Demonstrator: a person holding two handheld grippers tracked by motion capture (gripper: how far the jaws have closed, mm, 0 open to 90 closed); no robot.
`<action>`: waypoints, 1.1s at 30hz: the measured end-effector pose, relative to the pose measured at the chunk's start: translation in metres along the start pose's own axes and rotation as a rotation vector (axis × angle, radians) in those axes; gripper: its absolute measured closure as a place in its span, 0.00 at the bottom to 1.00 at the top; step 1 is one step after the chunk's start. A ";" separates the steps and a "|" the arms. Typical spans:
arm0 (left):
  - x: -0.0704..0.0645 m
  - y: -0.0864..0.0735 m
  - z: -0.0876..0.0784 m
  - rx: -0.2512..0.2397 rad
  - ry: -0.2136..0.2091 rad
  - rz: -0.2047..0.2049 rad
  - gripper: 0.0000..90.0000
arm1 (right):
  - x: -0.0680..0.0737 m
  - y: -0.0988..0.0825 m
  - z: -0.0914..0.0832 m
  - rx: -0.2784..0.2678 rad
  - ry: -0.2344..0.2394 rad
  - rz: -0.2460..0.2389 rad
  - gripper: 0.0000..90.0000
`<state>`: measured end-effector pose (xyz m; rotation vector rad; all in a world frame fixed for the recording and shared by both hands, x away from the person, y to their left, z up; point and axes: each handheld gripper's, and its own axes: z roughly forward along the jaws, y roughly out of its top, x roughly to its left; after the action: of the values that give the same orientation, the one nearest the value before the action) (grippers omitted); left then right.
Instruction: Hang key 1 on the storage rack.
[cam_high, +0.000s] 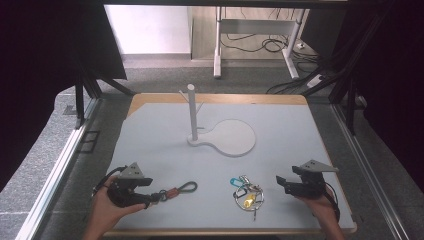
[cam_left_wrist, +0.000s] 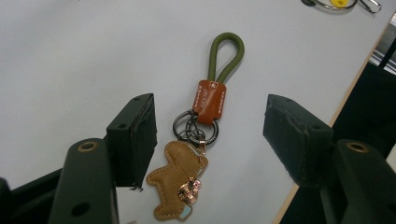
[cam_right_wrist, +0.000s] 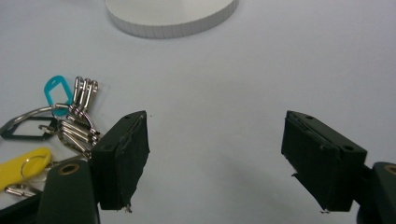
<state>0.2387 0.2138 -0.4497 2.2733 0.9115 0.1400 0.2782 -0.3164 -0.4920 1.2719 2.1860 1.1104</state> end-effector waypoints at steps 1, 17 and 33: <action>0.000 0.000 0.000 0.000 0.001 -0.001 0.39 | -0.001 -0.001 0.000 0.005 0.001 0.000 0.26; -0.003 -0.008 -0.014 -0.026 -0.009 -0.005 0.39 | 0.001 -0.003 0.009 0.036 0.028 0.016 0.28; 0.017 0.003 -0.037 -0.001 0.022 -0.022 0.39 | 0.000 -0.013 0.003 0.053 0.023 0.020 0.29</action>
<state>0.2411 0.2436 -0.4222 2.2638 0.9479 0.1562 0.2731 -0.3188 -0.5044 1.3121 2.2384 1.0861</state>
